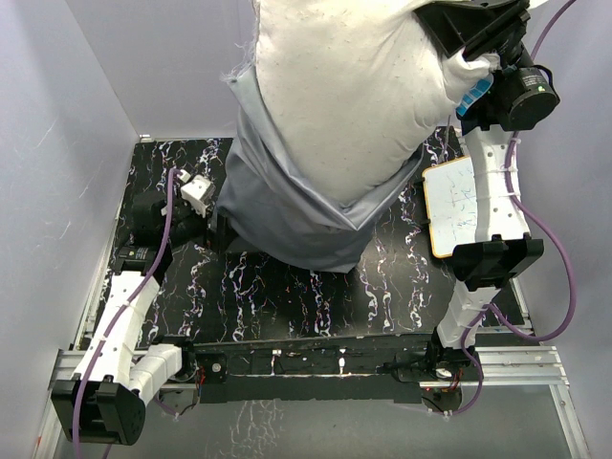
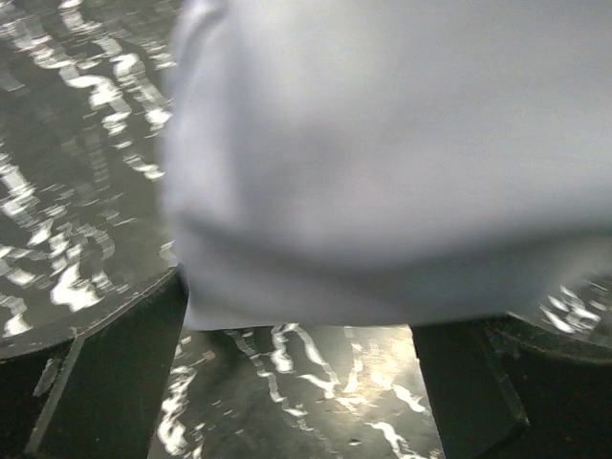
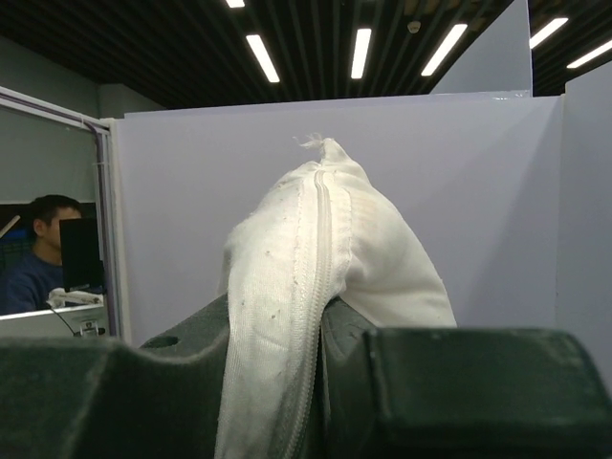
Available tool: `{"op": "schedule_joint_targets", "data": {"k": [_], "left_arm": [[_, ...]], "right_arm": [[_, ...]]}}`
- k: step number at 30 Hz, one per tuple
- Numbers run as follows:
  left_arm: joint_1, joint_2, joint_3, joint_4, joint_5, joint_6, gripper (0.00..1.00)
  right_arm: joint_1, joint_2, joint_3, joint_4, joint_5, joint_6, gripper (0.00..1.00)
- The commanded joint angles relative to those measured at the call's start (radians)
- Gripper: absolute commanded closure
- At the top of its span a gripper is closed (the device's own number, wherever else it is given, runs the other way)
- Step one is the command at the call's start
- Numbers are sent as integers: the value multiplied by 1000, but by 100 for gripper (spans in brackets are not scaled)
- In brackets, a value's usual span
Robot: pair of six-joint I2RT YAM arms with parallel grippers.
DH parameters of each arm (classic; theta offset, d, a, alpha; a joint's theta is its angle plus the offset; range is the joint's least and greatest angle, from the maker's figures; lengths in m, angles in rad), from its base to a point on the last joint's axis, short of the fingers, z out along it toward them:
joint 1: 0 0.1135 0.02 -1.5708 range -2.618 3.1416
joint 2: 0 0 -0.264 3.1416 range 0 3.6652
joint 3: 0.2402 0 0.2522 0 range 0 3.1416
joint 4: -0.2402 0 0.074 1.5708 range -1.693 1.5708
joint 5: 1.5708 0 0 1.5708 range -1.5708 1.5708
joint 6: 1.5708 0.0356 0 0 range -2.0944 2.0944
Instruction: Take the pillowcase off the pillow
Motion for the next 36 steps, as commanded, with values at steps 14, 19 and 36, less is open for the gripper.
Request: {"op": "schedule_joint_targets", "data": {"k": [14, 19, 36], "left_arm": [[0, 94, 51, -170, 273, 23, 86], [0, 79, 56, -109, 169, -79, 100], [2, 198, 345, -254, -265, -165, 100]], "right_arm": [[-35, -71, 10, -5, 302, -4, 92], [-35, -131, -37, -97, 268, -140, 92], [-85, -461, -269, -631, 886, -940, 92]]}}
